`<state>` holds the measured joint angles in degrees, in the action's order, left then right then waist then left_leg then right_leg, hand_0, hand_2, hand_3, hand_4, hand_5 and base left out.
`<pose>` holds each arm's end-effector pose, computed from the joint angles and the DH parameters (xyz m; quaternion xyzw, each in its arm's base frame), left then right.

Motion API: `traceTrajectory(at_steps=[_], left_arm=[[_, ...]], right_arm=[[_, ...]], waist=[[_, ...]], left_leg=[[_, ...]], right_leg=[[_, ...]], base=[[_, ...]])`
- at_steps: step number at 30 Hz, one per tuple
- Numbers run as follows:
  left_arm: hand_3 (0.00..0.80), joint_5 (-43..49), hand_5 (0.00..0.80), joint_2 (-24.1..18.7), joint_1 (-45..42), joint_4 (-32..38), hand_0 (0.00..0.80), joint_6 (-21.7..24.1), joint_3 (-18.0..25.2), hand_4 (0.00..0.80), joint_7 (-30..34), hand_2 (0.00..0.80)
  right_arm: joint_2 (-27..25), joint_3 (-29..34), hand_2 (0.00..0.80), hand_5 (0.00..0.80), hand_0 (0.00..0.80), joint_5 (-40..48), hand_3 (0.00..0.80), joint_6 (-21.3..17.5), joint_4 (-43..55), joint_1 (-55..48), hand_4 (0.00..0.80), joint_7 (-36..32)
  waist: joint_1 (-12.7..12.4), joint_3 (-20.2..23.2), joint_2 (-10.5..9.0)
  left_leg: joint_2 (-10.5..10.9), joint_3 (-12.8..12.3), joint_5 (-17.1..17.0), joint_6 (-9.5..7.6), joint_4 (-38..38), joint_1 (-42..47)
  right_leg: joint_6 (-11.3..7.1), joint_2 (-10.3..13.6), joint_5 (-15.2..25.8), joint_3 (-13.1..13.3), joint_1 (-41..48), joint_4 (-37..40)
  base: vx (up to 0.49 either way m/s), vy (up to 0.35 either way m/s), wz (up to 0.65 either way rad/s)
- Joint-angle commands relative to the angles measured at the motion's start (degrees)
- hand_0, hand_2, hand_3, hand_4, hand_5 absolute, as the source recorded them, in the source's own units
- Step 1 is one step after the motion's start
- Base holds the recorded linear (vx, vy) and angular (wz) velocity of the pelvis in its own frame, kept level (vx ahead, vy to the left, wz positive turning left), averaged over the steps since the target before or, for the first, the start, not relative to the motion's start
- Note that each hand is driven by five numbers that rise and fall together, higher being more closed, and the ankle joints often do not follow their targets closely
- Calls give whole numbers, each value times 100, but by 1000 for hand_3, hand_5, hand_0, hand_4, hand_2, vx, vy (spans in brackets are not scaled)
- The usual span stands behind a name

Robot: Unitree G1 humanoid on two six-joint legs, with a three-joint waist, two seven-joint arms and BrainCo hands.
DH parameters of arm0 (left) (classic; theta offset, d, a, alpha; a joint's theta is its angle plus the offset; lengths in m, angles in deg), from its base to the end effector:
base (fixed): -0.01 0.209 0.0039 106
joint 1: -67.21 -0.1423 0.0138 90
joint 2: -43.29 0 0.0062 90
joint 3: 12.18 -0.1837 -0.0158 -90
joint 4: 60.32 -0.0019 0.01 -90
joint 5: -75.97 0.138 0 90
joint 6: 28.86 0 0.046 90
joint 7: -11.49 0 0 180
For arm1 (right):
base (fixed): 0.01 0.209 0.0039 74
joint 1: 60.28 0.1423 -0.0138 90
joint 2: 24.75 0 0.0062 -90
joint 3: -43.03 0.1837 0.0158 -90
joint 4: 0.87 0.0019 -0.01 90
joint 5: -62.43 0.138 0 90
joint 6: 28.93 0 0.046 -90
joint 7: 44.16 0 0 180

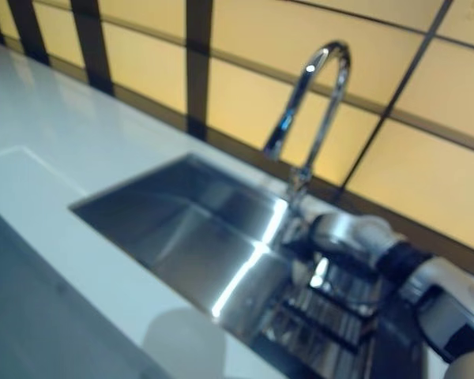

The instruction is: Take plates into dishwasher

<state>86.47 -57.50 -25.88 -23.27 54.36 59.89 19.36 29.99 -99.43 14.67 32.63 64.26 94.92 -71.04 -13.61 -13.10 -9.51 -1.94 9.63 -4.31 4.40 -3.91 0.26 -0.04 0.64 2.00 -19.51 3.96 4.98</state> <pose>0.0944 0.2717 -0.0851 0.3102 0.5485 -0.1113 0.7685 0.3222 -0.1749 0.2186 -0.8712 -0.0993 0.3517 0.3279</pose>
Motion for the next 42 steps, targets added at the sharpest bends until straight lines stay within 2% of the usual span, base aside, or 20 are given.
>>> traceTrajectory(at_steps=[1,25,27,28,29,30,33,34,35,36,37,40,42], left_arm=[[0,102,0,-164,87,-108,0,125,-102,0,59,0],[0,210,0,-84,40,-225,0,185,3,0,-15,0],[0,221,0,-76,32,-226,0,185,6,0,-25,0],[0,215,0,-81,42,-236,0,183,-3,0,-24,0],[0,218,0,-73,49,-267,0,193,-5,0,-30,0],[0,224,0,-70,48,-265,0,190,4,0,-23,0],[0,229,0,-69,66,-289,0,195,7,0,-15,0],[0,232,0,-70,67,-291,0,197,9,0,-12,0],[0,248,0,-65,61,-304,0,202,18,0,-13,0],[0,245,0,-65,57,-301,0,203,26,0,-9,0],[0,243,0,-60,52,-311,0,213,24,0,-20,0],[0,247,0,-35,47,-317,0,213,15,0,-39,0],[0,257,0,-33,36,-296,0,194,11,0,-38,0]], right_arm=[[-567,-89,0,0,0,-117,0,136,-113,437,0,49],[-685,103,0,0,0,-130,0,40,-162,266,0,108],[-683,128,88,88,88,-149,88,49,-159,223,88,144],[-682,130,147,147,147,-149,147,63,-167,214,147,156],[-677,130,254,254,254,-149,254,68,-183,217,254,158],[-675,142,270,270,270,-159,270,67,-175,205,270,163],[-657,155,458,458,458,-160,458,77,-161,197,458,196],[-654,156,458,458,458,-162,458,77,-161,195,458,197],[-651,175,574,574,574,-156,574,56,-163,176,574,219],[-660,188,640,640,640,-149,640,33,-157,167,640,235],[-663,196,659,659,659,-157,659,27,-150,156,659,249],[-646,221,800,800,800,-178,800,15,-119,120,800,276],[-643,235,800,800,800,-166,800,17,-96,100,800,279]], waist=[[-121,20,-98],[-92,87,-153],[-91,88,-156],[-91,90,-160],[-88,97,-162],[-86,101,-160],[-81,112,-159],[-81,113,-159],[-79,123,-162],[-74,127,-158],[-73,126,-159],[-71,131,-153],[-77,138,-151]], left_leg=[[9,-314,76,-128,-75,-123],[11,-320,80,-141,-92,-93],[16,-316,81,-143,-94,-87],[15,-318,83,-144,-94,-86],[14,-324,84,-142,-97,-84],[14,-324,85,-143,-98,-83],[16,-328,89,-143,-103,-78],[16,-328,89,-143,-104,-77],[20,-324,93,-144,-104,-72],[22,-325,90,-146,-107,-72],[23,-326,89,-147,-107,-73],[25,-332,91,-149,-107,-76],[32,-327,93,-151,-105,-76]], right_leg=[[-163,-101,-339,112,154,-232],[-172,-101,-339,148,181,-231],[-171,-105,-336,156,183,-229],[-173,-103,-336,153,188,-227],[-175,-103,-336,155,189,-223],[-176,-103,-337,157,189,-222],[-182,-101,-331,158,194,-207],[-182,-101,-330,158,196,-205],[-183,-103,-329,167,202,-199],[-185,-104,-326,171,200,-196],[-185,-105,-324,173,199,-196],[-183,-103,-325,179,198,-194],[-189,-100,-322,175,199,-196]], base=[[0,0,0],[0,0,0],[0,0,0],[0,0,0],[0,0,0],[0,0,0],[0,0,0],[0,0,0],[0,0,0],[0,0,0],[0,0,0],[0,0,0],[0,0,0]])
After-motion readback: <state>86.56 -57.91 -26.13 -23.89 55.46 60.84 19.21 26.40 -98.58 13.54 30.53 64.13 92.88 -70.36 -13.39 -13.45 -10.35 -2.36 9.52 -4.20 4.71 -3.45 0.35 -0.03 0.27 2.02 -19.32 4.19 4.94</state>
